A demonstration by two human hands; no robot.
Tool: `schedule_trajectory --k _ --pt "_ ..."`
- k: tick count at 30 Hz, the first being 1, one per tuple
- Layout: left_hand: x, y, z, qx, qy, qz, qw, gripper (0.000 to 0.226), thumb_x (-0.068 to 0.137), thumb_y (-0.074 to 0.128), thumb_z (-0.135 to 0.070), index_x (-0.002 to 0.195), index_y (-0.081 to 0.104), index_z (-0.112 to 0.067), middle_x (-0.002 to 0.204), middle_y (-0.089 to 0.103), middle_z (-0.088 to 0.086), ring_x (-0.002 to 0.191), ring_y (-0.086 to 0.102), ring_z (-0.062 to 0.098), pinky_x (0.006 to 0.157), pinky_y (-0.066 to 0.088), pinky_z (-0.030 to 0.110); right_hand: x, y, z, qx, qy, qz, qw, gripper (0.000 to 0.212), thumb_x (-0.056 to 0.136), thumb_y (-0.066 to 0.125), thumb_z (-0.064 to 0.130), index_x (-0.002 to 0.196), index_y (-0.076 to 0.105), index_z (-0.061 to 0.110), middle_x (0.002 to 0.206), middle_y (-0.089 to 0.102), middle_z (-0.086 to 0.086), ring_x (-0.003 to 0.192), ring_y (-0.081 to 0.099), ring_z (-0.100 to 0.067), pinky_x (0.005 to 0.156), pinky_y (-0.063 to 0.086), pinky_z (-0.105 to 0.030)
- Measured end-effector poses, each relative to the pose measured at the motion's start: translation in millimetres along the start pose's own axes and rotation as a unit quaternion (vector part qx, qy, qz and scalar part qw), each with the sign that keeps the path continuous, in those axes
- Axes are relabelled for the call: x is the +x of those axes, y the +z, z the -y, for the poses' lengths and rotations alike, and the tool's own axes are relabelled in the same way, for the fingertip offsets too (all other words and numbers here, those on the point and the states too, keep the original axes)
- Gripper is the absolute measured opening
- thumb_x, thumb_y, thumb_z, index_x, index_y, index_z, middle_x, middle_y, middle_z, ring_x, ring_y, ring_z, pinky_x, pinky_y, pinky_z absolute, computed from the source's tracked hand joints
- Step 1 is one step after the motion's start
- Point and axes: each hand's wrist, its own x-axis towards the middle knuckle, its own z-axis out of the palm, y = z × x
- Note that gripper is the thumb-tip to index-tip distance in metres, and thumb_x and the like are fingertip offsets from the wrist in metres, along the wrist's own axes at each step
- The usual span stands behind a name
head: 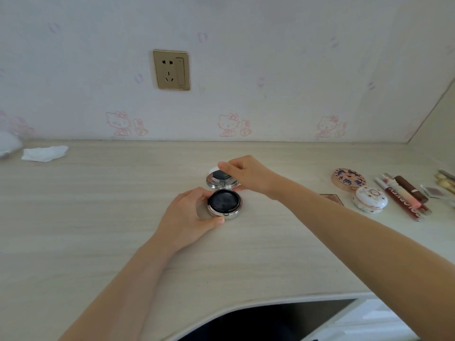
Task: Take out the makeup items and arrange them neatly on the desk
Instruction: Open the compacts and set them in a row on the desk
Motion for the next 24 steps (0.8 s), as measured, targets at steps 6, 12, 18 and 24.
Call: schedule_trajectory --k 6,12,18,24 --pt "0 1 1 -0.007 0.002 0.001 1.0 0.063 0.064 0.084 -0.039 0.12 0.056 -0.031 0.121 0.06 -0.018 0.121 0.05 0.009 0.103 0.04 0.037 -12 -3 -12 0.009 -0.008 -0.055 0.998 0.038 0.097 0.046 0.044 0.118 0.062 0.017 0.107 0.062 0.011 0.107 0.057 -0.008 0.101 0.047 -0.039" --pt "-1 0 0 -0.007 -0.014 -0.013 1.0 0.065 0.064 0.082 -0.049 0.121 0.056 -0.032 0.122 0.06 -0.017 0.118 0.05 0.008 0.1 0.041 0.034 -35 7 -42 -0.044 -0.021 -0.09 0.995 0.061 0.091 0.058 0.03 0.145 0.033 0.023 0.133 0.054 0.007 0.109 0.055 -0.007 0.086 0.045 -0.017" --pt "-1 0 -3 -0.014 -0.012 -0.022 1.0 0.058 0.066 0.083 -0.041 0.119 0.062 -0.029 0.118 0.063 -0.014 0.115 0.053 0.009 0.1 0.041 0.032 -49 16 -50 -0.107 -0.056 -0.03 0.992 0.09 0.08 0.073 0.035 0.149 0.016 0.027 0.141 0.048 0.001 0.125 0.048 -0.014 0.104 0.04 -0.029" --pt "0 -1 -3 -0.018 0.005 -0.024 1.0 0.053 0.067 0.084 -0.038 0.115 0.066 -0.03 0.11 0.066 -0.014 0.108 0.057 0.008 0.094 0.043 0.03 -49 16 -46 -0.106 -0.066 -0.03 0.992 0.087 0.081 0.073 0.032 0.149 0.018 0.026 0.132 0.059 0.008 0.112 0.053 -0.009 0.093 0.037 -0.018"
